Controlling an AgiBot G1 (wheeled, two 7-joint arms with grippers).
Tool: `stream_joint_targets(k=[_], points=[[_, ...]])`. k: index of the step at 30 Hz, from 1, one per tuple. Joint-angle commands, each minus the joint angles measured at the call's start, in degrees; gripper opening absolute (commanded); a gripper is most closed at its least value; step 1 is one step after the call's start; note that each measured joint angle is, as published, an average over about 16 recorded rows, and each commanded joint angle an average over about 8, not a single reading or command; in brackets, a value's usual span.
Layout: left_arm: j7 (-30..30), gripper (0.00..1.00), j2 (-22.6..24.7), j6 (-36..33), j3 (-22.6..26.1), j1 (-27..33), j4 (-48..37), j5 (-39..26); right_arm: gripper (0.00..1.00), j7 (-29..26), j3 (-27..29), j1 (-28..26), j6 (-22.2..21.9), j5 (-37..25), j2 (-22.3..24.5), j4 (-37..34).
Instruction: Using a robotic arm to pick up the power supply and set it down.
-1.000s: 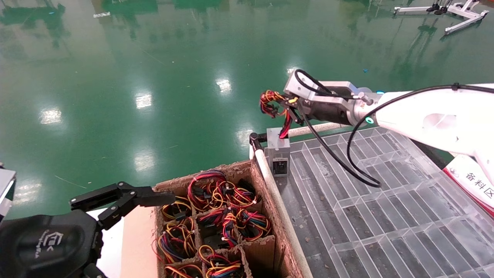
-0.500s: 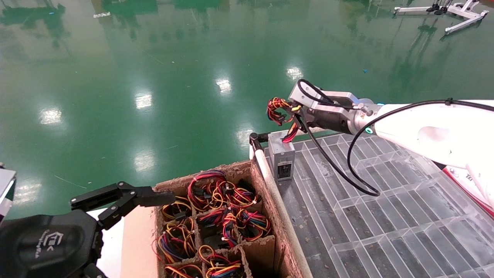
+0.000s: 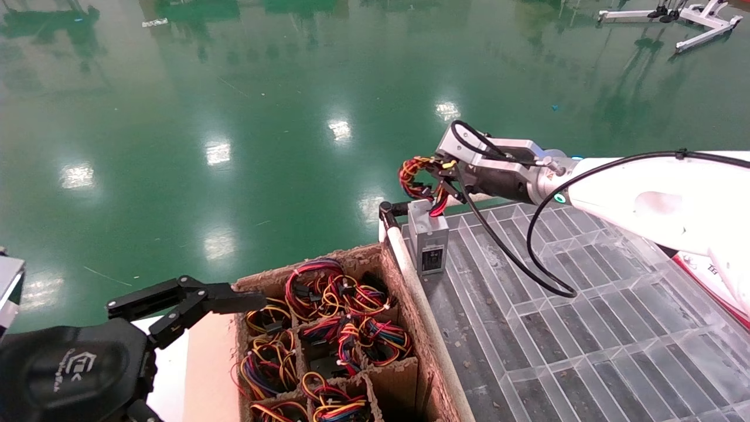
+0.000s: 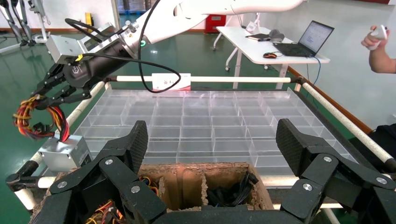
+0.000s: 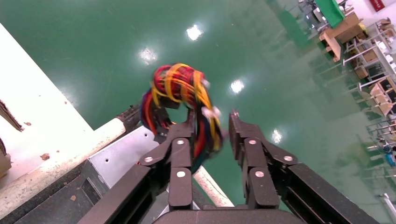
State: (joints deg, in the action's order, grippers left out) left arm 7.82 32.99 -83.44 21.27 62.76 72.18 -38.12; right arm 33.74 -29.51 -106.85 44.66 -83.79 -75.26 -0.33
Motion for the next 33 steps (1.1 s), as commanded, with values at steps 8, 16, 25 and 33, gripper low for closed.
stream_joint_targets(k=[8, 16, 25, 33], points=[[0.0, 1.0, 0.0, 0.0, 0.0, 0.0, -0.01, 0.0, 1.0, -3.6, -0.16, -3.1, 5.17, -0.27, 1.54, -1.69], [-0.01, 1.0, 0.0, 0.01, 0.0, 0.0, -0.02, 0.02, 1.0, -5.58, -0.22, -5.11, 9.44, -0.33, 2.79, -2.62], [-0.01, 1.0, 0.0, 0.01, 0.0, 0.0, -0.03, 0.02, 1.0, -8.91, 0.96, -0.78, 12.22, 3.31, 6.05, 3.96], [-0.02, 1.0, 0.0, 0.01, 0.01, 0.0, -0.03, 0.03, 1.0, -14.11, 2.79, 5.94, 16.43, 8.95, 11.04, 14.18]])
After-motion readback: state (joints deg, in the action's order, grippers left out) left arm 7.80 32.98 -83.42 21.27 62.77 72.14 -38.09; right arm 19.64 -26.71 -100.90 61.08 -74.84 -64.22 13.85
